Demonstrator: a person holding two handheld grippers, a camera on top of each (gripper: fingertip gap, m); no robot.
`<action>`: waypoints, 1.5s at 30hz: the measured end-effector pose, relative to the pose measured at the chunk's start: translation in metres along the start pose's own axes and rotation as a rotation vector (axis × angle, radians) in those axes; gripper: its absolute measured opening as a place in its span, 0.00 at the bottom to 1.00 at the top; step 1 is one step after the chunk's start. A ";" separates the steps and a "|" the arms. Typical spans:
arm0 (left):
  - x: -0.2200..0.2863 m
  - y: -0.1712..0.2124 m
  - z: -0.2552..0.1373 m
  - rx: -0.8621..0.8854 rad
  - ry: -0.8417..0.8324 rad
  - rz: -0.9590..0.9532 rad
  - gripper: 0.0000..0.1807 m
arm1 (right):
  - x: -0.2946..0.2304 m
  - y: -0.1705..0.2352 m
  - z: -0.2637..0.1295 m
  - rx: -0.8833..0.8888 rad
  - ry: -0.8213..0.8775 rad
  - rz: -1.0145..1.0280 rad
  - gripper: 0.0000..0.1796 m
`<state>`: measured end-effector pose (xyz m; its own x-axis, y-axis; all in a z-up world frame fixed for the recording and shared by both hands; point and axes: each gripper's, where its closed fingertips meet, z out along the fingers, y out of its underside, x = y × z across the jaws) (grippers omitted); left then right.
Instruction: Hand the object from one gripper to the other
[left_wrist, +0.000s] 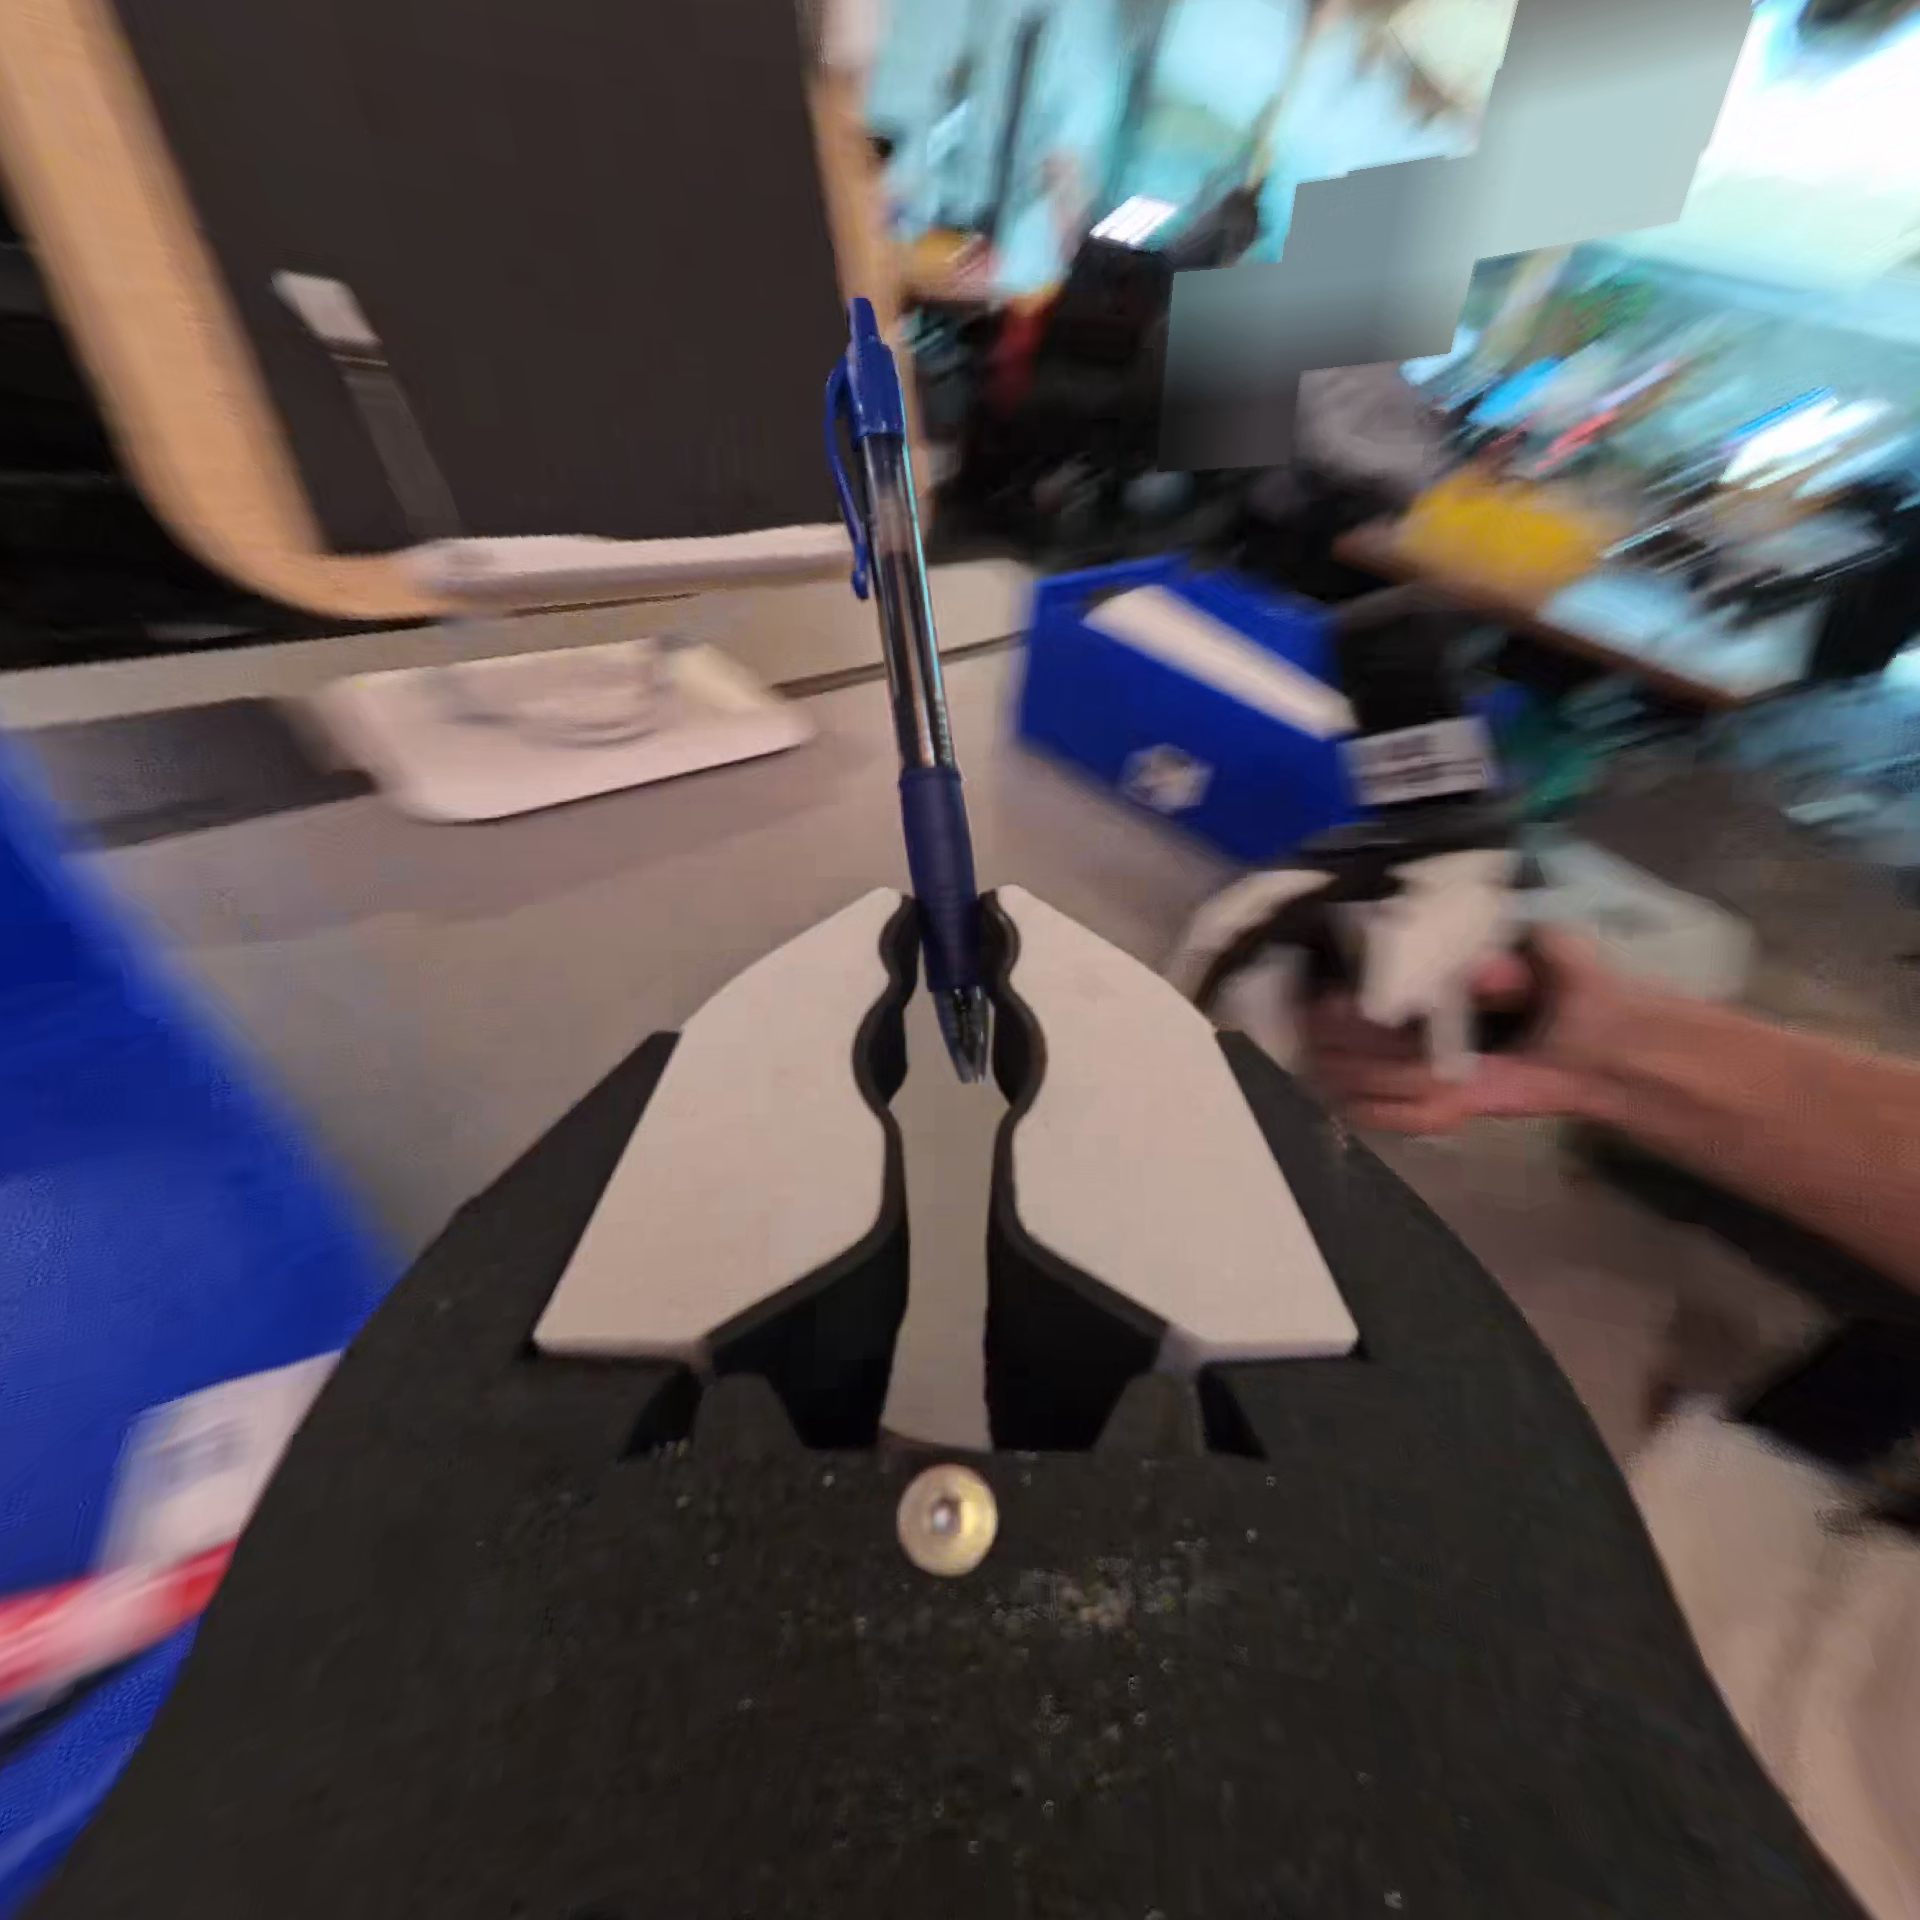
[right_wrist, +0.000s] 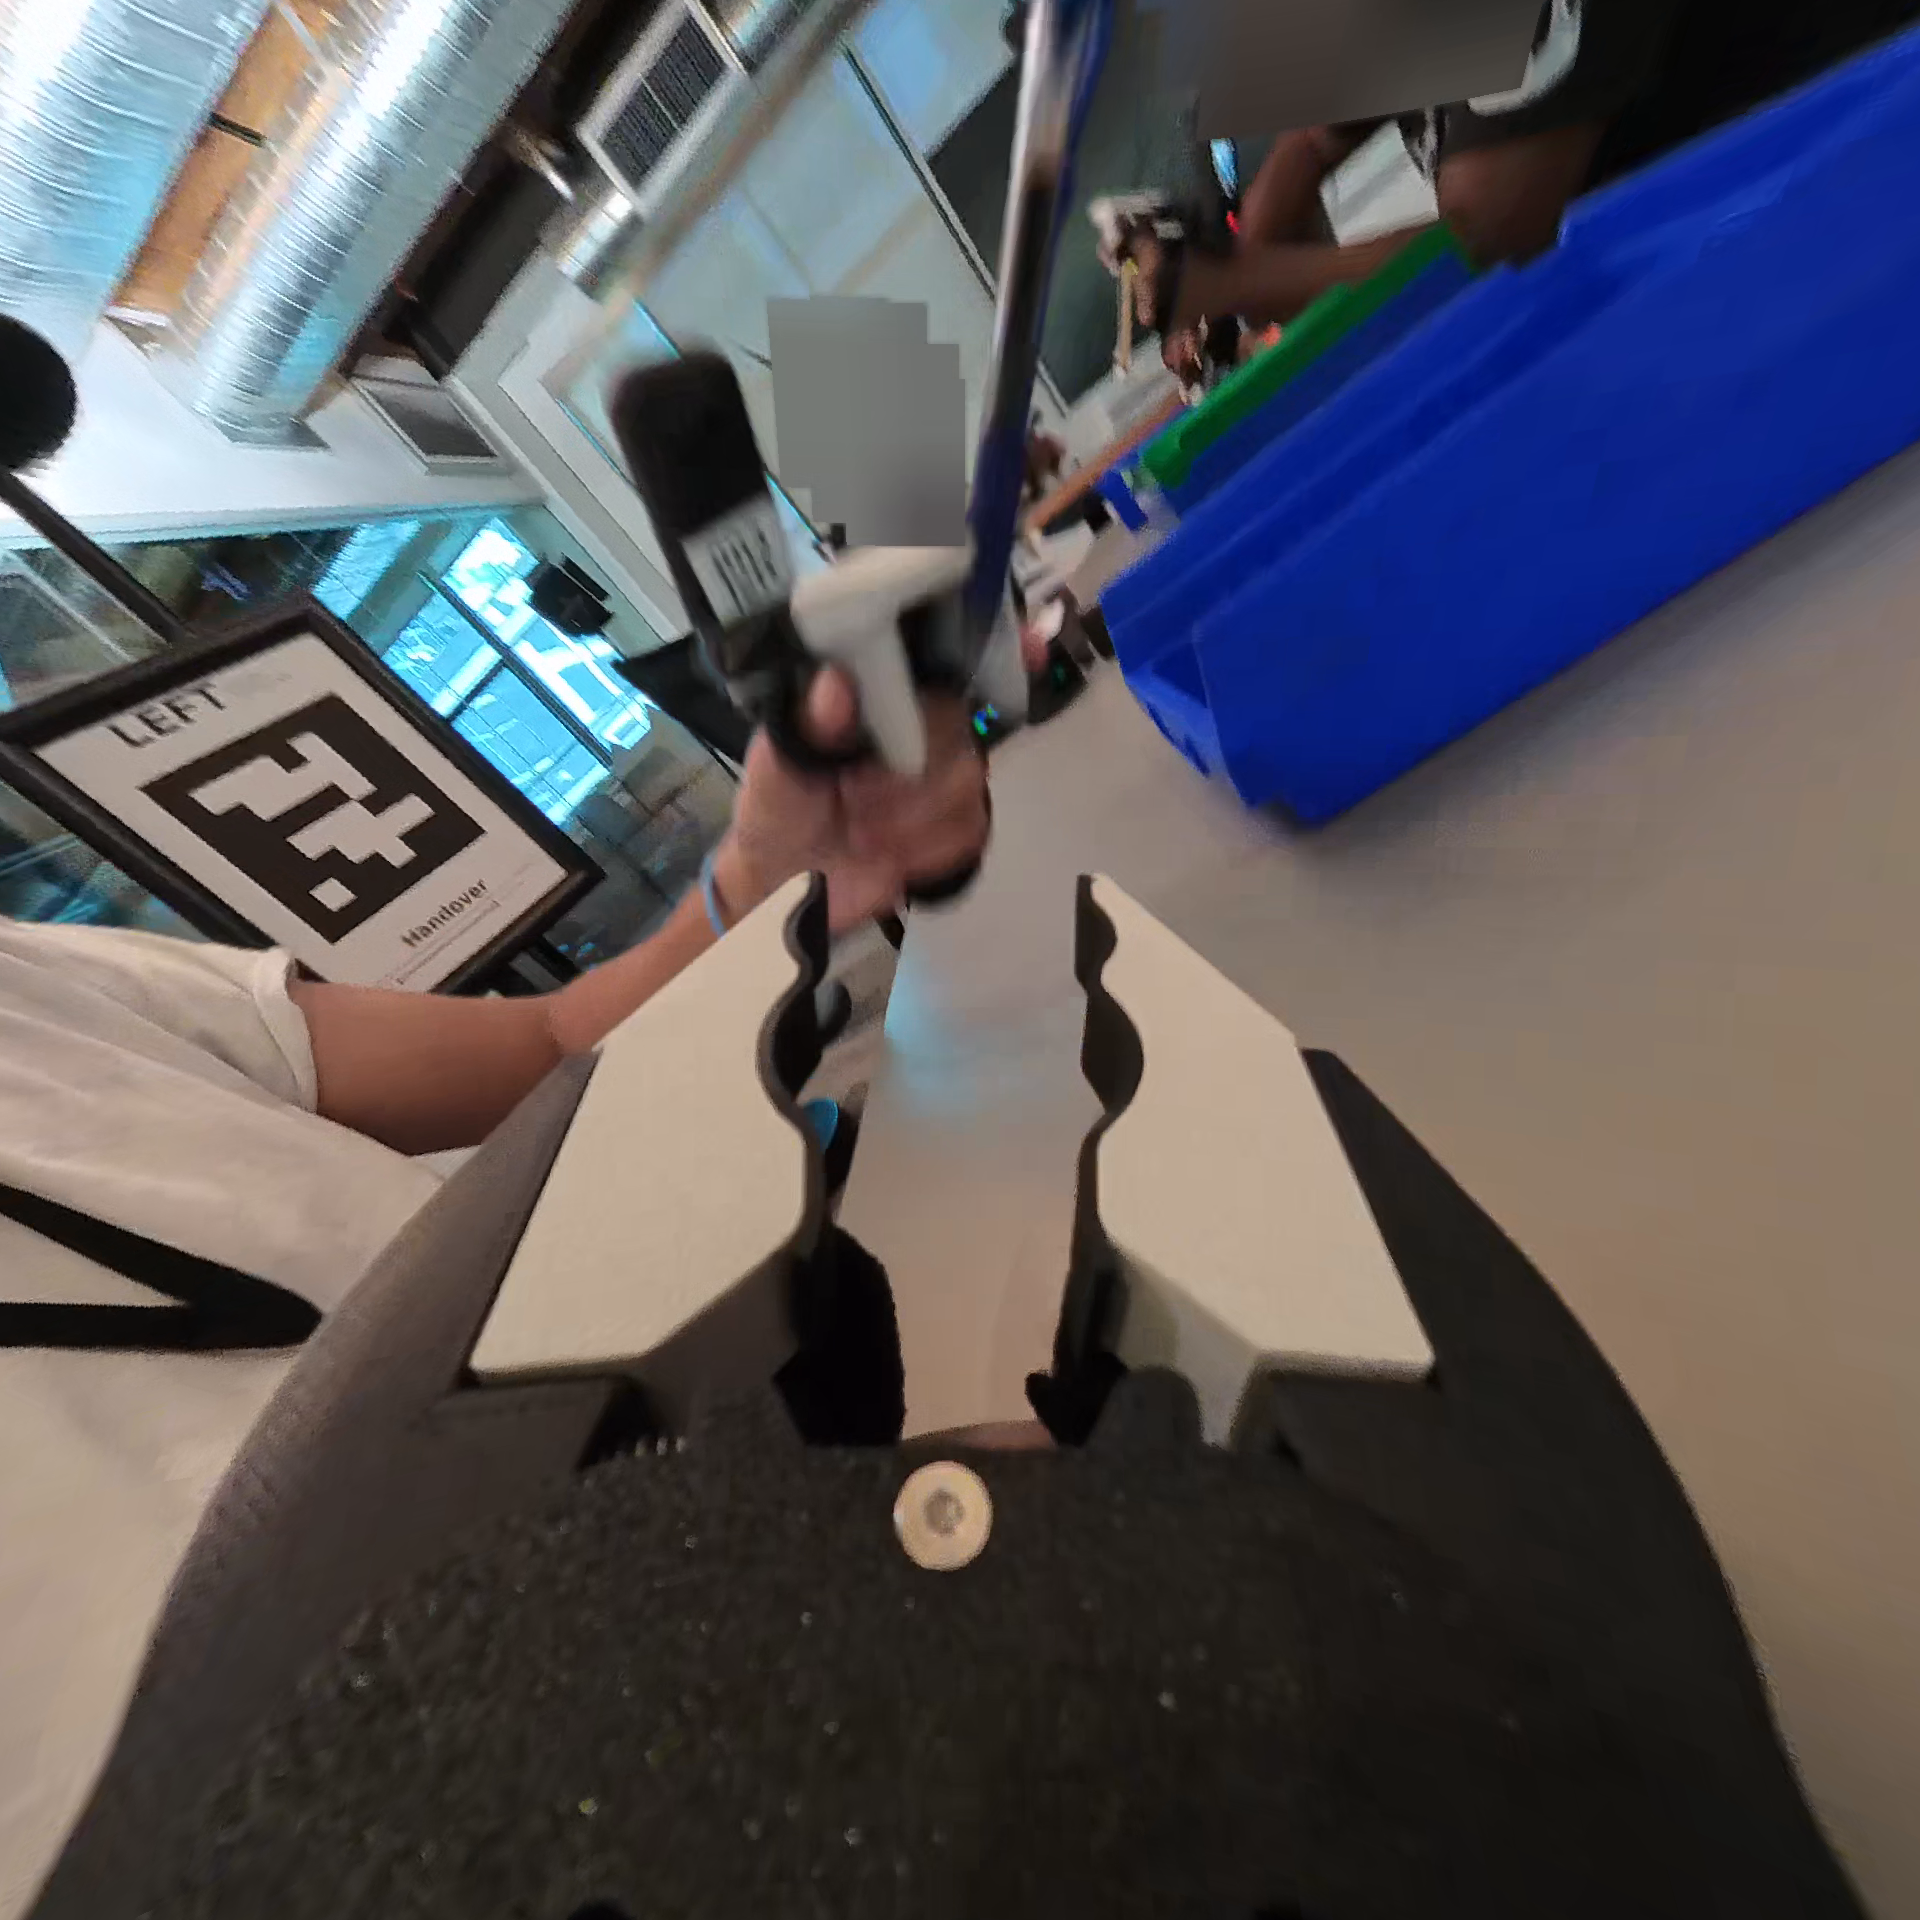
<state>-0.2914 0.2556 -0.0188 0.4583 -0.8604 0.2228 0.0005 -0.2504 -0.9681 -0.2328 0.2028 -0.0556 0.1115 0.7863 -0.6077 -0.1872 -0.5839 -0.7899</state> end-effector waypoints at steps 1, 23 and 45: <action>0.023 0.008 0.004 0.056 0.118 -0.057 0.06 | -0.001 -0.008 0.001 0.023 -0.025 -0.024 0.26; 0.068 0.049 0.048 0.054 0.382 -0.185 0.06 | 0.005 -0.016 0.005 0.046 -0.005 -0.086 0.06; 0.048 0.038 0.043 0.096 0.067 0.329 0.14 | 0.034 0.065 0.034 -0.395 0.220 -0.289 0.06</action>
<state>-0.2314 0.2239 -0.0495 0.3882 -0.9162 -0.0996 -0.0522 0.0860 -0.9949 -0.2747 0.1988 -0.1246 0.3144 0.8899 -0.3305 0.2579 -0.4151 -0.8725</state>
